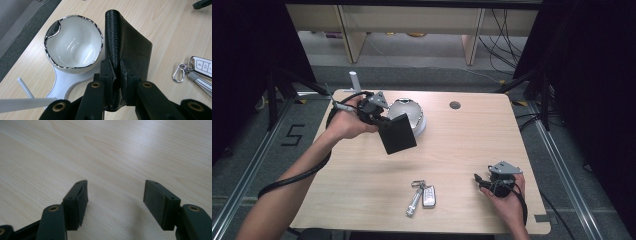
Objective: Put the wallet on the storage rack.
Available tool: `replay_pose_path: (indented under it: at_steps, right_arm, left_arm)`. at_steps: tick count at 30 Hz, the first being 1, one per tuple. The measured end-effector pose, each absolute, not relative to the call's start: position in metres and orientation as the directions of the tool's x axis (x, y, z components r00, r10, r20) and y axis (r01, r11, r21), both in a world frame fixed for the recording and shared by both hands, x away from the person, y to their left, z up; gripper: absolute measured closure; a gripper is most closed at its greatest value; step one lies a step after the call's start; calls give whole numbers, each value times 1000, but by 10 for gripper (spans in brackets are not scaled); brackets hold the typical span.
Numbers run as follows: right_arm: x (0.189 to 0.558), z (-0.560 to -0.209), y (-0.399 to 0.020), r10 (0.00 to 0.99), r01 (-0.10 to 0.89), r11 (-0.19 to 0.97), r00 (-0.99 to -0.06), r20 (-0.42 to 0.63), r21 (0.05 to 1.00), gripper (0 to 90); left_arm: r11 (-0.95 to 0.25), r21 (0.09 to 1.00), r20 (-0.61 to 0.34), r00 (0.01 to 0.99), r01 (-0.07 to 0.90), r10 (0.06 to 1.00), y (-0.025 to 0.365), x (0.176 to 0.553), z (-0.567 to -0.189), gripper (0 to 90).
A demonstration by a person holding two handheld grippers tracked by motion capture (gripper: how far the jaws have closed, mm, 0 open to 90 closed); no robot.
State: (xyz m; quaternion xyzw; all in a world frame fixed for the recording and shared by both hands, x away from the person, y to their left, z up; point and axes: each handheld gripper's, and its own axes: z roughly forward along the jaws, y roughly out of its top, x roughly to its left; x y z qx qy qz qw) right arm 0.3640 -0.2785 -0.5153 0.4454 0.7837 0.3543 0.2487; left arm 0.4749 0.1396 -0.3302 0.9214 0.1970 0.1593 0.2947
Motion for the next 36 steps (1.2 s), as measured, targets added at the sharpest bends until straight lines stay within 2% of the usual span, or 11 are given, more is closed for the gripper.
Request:
replay_pose_path:
  at_steps: [28, 36]
  right_arm:
    - [364, -515, -279, 874, 522, 351, -480, -72, 778, 375]
    - [364, -515, -278, 872, 521, 357, -483, -77, 775, 375]
  left_arm:
    - [-735, 631, 252, 831, 247, 496, 131, 503, -324, 809]
    - [-770, 584, 267, 834, 258, 482, 128, 517, -320, 809]
